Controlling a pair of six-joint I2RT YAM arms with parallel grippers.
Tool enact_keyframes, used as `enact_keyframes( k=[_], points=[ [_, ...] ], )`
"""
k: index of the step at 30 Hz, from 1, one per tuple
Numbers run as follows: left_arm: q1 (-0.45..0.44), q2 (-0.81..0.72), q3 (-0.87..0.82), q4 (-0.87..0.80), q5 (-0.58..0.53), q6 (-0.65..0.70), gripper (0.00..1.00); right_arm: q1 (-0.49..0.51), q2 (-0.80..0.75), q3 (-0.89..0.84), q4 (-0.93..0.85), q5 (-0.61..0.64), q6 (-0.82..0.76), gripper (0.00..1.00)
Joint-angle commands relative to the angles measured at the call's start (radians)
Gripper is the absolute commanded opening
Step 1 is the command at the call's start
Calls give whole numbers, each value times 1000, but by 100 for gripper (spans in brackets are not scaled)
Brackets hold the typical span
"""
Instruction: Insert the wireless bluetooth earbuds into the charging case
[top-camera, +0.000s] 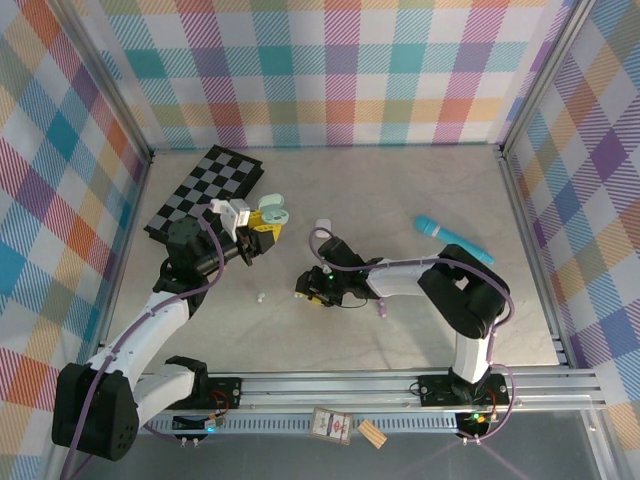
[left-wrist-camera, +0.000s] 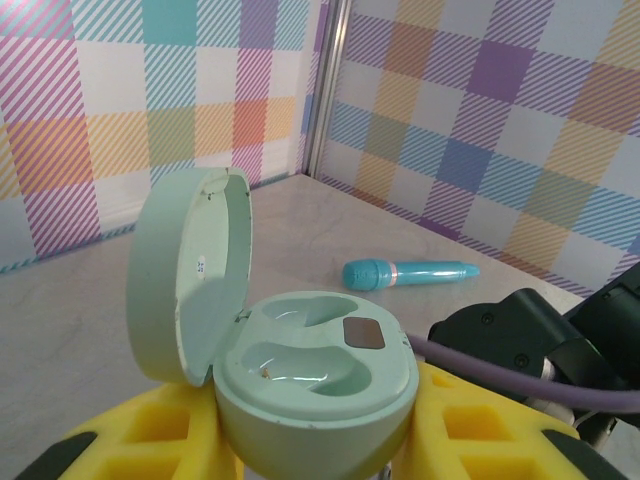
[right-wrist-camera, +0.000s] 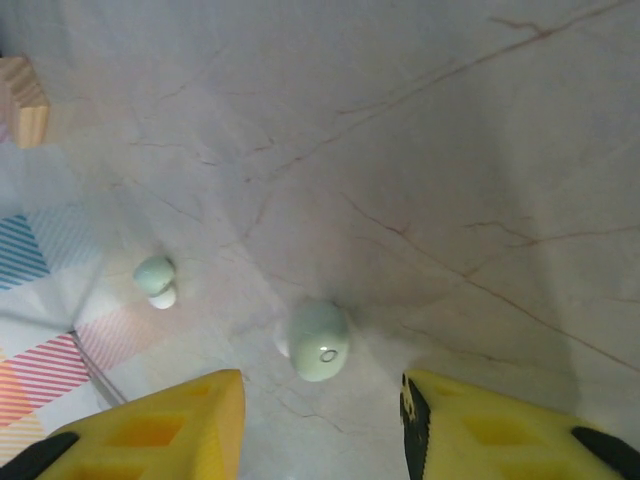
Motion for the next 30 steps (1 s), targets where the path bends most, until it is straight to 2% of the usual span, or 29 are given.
enact_keyframes(
  k=[1,19,30],
  points=[
    [13,-25,32,12,18,21,32,11,32,14,11,-16,38,42],
    [13,-27,30,14,26,21,32,12,66,79,-10,-22,-13,27],
    [13,-26,28,21,31,15,32,12,94,105,-10,-16,-29,28]
  ],
)
